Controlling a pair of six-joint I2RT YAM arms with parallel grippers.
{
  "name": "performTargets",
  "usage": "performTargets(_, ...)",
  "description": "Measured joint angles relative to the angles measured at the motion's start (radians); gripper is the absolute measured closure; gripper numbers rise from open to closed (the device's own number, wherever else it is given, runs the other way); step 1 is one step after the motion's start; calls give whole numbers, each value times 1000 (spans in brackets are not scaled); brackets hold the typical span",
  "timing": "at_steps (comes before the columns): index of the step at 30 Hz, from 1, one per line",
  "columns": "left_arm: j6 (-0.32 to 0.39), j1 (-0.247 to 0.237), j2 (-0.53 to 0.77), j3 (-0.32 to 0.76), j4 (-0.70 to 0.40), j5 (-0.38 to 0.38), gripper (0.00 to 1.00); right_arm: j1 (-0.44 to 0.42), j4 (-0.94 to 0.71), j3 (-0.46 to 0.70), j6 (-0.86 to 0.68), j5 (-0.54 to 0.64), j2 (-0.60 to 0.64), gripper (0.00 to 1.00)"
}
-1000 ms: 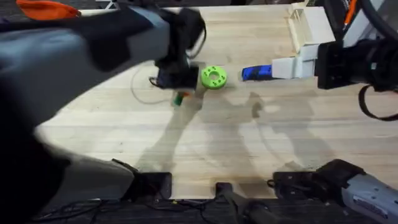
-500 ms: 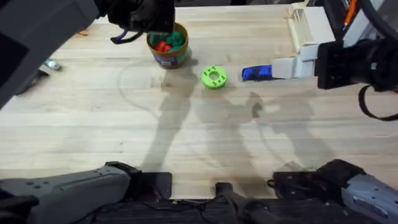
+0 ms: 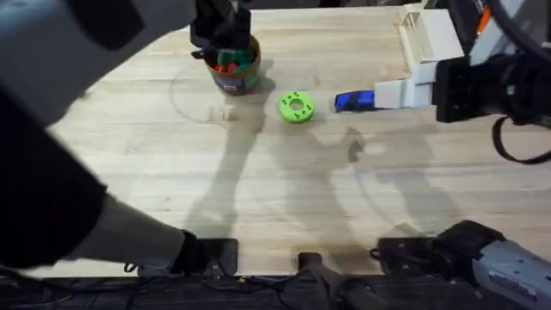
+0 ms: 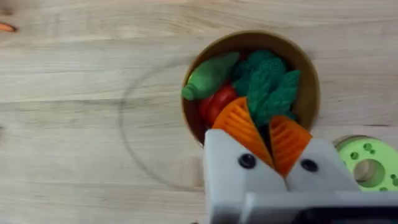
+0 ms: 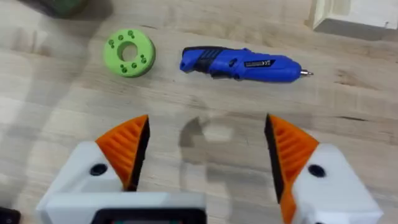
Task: Pick up the gripper from the table and insert it into the empty holder that is missing its gripper. Then pick up a screw, insert it into the mounting hole, and use the screwdriver to tighten it. Finally, clean up the table by picking up the vegetable and placing it into the bucket.
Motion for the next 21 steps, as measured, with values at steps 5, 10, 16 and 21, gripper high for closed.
performTargets(5,9,0,32,0,4,2,896,0,-8,0,0,0,32,10)
performTargets(10,9,0,23,0,2,3,120,0,-8,0,0,0,32,10)
performTargets(16,8,0,-113,0,-46,4,15,0,-12,0,0,0,30,11)
performTargets(21,8,-6,-277,1,-192,15,15,0,-12,0,0,0,-6,10)
